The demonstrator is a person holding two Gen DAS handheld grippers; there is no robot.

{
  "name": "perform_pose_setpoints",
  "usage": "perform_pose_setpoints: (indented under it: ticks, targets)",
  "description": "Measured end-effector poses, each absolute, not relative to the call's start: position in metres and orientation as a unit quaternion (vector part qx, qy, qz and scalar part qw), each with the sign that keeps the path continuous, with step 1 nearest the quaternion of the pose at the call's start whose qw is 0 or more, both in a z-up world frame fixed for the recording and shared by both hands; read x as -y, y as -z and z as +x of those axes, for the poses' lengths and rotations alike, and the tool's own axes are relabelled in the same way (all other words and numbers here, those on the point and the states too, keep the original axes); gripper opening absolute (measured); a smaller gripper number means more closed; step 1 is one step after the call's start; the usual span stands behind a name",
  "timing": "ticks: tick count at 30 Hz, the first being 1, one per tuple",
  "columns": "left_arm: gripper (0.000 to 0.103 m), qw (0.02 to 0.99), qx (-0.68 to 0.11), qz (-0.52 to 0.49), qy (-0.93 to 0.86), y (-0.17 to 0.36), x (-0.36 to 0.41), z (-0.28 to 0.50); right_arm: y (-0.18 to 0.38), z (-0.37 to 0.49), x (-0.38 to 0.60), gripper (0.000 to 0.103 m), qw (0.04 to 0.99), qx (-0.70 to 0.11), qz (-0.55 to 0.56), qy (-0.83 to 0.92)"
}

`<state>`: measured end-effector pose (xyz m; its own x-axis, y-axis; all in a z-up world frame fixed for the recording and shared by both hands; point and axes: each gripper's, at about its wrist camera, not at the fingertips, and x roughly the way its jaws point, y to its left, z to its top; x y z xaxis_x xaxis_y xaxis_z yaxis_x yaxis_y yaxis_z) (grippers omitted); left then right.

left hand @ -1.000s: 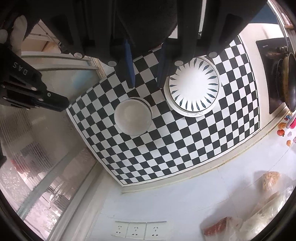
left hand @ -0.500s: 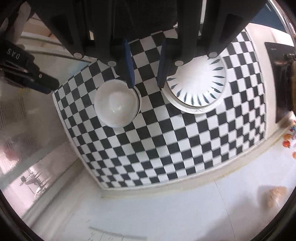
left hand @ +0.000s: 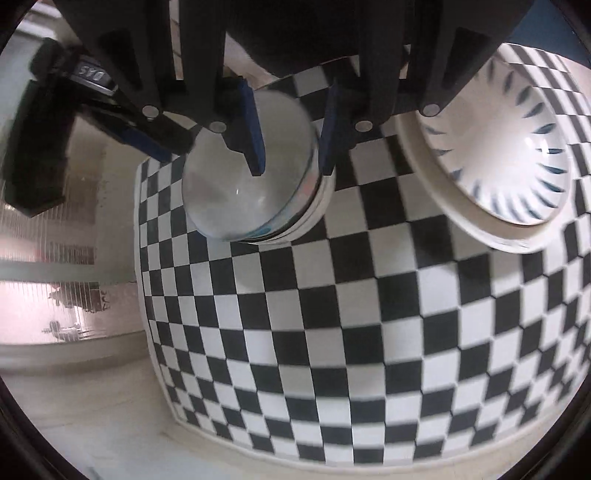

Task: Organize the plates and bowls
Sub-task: 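Lower both grippers onto the bowl stack rim, close them and lift, then carry the tilted bowl stack with both grippers over the petal plate stack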

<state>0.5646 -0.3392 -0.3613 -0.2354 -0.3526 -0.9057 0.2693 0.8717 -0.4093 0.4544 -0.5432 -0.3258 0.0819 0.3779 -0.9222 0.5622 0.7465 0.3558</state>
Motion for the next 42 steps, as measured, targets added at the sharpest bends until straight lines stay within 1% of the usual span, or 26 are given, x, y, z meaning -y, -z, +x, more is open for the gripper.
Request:
perform_pose_setpoints:
  ticks: [3,4,15,17,19,24,27,28,29,32,37,42]
  targets:
    - [0.028,0.610,-0.752,-0.026,0.246,0.373,0.345,0.568,0.345,0.459,0.546,0.083,0.637,-0.682,0.354,0.067]
    - [0.031,0.614,-0.750,-0.024,0.243,0.374,0.346,0.570,0.351,0.461,0.545,0.083,0.634,-0.684,0.354,0.064]
    - [0.031,0.582,-0.778,0.003,0.236,0.420,0.360,0.574,0.401,0.479,0.529,0.083,0.604,-0.709,0.363,0.033]
    - [0.037,0.573,-0.783,-0.003,0.243,0.425,0.361,0.574,0.409,0.481,0.528,0.083,0.598,-0.710,0.370,0.026]
    - [0.041,0.567,-0.785,-0.011,0.250,0.428,0.362,0.575,0.415,0.485,0.527,0.083,0.595,-0.711,0.374,0.020]
    - [0.043,0.560,-0.785,-0.019,0.263,0.431,0.362,0.578,0.428,0.489,0.527,0.083,0.588,-0.708,0.391,0.012]
    - [0.043,0.560,-0.780,-0.026,0.278,0.433,0.359,0.580,0.436,0.490,0.525,0.077,0.588,-0.704,0.398,0.006]
    - [0.043,0.560,-0.778,-0.028,0.281,0.434,0.359,0.581,0.437,0.490,0.524,0.065,0.589,-0.698,0.407,-0.007]
    - [0.042,0.563,-0.775,-0.031,0.287,0.434,0.358,0.581,0.440,0.489,0.524,0.063,0.582,-0.696,0.421,-0.016]
    - [0.041,0.564,-0.771,-0.042,0.294,0.432,0.354,0.583,0.442,0.487,0.526,0.063,0.583,-0.695,0.421,-0.015]
    - [0.040,0.576,-0.759,-0.026,0.302,0.426,0.352,0.579,0.446,0.482,0.532,0.058,0.580,-0.684,0.442,-0.024]
    - [0.040,0.579,-0.756,-0.024,0.303,0.421,0.354,0.576,0.441,0.465,0.543,0.056,0.581,-0.680,0.445,-0.031]
